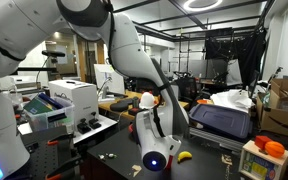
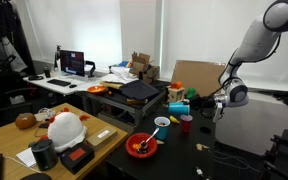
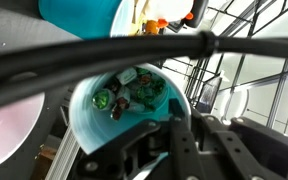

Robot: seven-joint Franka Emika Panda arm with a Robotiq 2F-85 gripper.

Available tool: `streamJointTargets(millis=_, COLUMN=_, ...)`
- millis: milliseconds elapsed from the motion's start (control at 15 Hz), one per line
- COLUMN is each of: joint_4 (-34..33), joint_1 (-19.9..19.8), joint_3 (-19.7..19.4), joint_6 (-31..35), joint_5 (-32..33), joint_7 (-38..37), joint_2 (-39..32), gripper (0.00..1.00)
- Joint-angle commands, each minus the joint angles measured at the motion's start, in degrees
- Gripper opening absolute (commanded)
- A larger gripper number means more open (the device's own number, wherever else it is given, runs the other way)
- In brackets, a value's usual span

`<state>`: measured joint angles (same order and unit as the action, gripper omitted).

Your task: Pour the things in the blue cup into the red cup

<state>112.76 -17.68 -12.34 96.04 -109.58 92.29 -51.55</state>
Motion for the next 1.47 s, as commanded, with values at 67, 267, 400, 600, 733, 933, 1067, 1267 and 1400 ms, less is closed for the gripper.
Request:
streamJointTargets(millis=67, joint_4=-1.1, joint_1=0.1, joint_3=-0.4, joint_6=-2.2, joint_5=-2.8, joint_7=0.9, joint_2=-1.4, gripper=0.01)
streamJointTargets(millis=267, joint_4=-1.6, joint_1=0.2, joint_3=-0.4, joint_6=-2.7, joint_5=-3.9, joint_7=0.9, joint_2=-1.8, gripper=0.01)
streamJointTargets(millis=400, joint_4=-1.9, joint_1=0.3, joint_3=-0.5, joint_6=-2.8, joint_5=-4.4, joint_7=0.9, joint_2=-1.9, gripper=0.01)
streamJointTargets(millis=600, joint_4=-2.4, joint_1=0.4, joint_3=-0.5, joint_6=-2.9, joint_5=-5.1, joint_7=1.1, joint_2=-2.0, gripper=0.01)
streamJointTargets(millis=733, joint_4=-2.7, joint_1=0.4, joint_3=-0.4, joint_6=-3.1, joint_5=-5.6, joint_7=1.1, joint_2=-2.1, gripper=0.01)
streamJointTargets(millis=933, joint_4=-2.9, joint_1=0.4, joint_3=-0.3, joint_6=-3.4, joint_5=-5.9, joint_7=1.2, joint_2=-2.3, gripper=0.01)
streamJointTargets(millis=1067, joint_4=-3.0, joint_1=0.3, joint_3=-0.3, joint_6=-3.8, joint_5=-6.0, joint_7=1.2, joint_2=-2.5, gripper=0.01)
streamJointTargets(millis=1267, joint_4=-2.7, joint_1=0.3, joint_3=-0.4, joint_6=-4.7, joint_5=-6.2, joint_7=2.0, joint_2=-2.5, gripper=0.01)
streamJointTargets(millis=1400, joint_4=-2.8, joint_1=0.0, joint_3=-0.4, joint_6=-5.5, joint_5=-6.4, joint_7=2.2, joint_2=-2.8, gripper=0.01)
